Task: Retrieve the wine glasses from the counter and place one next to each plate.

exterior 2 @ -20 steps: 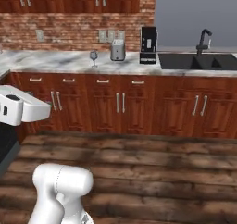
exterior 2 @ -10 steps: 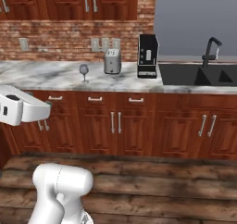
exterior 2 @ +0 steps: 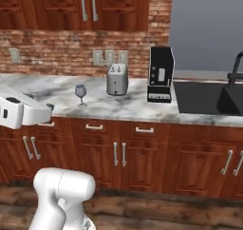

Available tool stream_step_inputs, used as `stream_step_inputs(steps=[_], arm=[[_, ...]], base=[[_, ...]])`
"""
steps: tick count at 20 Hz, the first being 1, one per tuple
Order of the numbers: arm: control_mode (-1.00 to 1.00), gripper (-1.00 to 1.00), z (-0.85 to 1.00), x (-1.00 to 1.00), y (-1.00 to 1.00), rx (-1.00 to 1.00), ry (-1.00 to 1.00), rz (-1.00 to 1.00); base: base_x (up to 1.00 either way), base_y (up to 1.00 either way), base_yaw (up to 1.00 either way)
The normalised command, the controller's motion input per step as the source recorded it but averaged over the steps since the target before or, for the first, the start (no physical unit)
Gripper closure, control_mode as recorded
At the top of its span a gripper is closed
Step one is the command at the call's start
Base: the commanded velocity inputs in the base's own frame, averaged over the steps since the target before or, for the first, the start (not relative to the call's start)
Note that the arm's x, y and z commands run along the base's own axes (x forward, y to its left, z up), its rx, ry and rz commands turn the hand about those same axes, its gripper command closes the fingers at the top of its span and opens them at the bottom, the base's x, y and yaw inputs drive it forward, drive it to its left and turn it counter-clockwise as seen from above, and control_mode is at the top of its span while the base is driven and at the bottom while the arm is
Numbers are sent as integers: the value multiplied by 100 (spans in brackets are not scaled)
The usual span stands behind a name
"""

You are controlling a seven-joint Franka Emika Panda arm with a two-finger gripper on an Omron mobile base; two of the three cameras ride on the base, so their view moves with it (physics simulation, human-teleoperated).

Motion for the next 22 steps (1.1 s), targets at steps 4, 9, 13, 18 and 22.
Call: stream_step_inputs(steps=[4,9,13,18,22], arm=[[100,-100,0,0,0,0,0,0],[100,-100,0,0,0,0,0,0],[100,-100,0,0,0,0,0,0],[100,-100,0,0,0,0,0,0],[100,-100,0,0,0,0,0,0]], base=[[100,0,34],[100,0,30],[81,-7,18],[89,0,8],[64,0,6]])
